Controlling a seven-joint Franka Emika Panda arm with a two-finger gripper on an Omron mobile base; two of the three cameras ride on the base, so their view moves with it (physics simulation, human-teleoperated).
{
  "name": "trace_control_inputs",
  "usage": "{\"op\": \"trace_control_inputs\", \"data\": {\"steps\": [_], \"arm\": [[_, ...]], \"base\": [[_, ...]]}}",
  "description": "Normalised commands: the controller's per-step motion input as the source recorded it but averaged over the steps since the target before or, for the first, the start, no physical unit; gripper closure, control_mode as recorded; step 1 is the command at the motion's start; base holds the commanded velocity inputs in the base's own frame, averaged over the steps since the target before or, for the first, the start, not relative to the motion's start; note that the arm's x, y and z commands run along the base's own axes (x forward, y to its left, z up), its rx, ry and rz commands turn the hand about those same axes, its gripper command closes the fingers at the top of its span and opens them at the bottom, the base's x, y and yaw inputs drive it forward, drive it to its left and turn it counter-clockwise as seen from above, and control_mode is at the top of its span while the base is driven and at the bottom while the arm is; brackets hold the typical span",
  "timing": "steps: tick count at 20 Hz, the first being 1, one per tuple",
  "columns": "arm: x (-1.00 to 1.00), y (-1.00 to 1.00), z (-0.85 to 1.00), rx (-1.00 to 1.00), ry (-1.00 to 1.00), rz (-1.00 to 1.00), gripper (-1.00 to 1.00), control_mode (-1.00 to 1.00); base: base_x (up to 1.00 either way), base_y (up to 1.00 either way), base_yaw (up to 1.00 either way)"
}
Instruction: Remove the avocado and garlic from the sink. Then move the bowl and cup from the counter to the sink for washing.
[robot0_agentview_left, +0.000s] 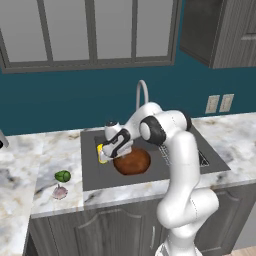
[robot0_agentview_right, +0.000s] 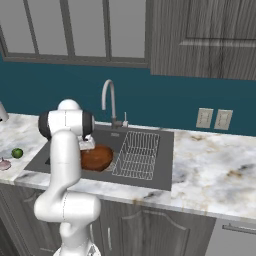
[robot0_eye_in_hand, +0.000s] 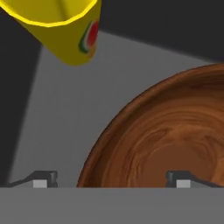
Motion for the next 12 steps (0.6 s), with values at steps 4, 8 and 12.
{"op": "trace_control_inputs", "data": {"steps": [4,8,12], "arm": [[-0.05,0.0,0.26,0.0,-0.03,-0.07,-1.0,-1.0],[-0.12,-0.01,0.3,0.0,-0.07,-0.07,-1.0,-1.0],[-0.13,-0.09,0.33,0.0,-0.05,-0.01,-1.0,-1.0]], "base": [[0.0,0.0,0.0],[0.0,0.0,0.0],[0.0,0.0,0.0]]}}
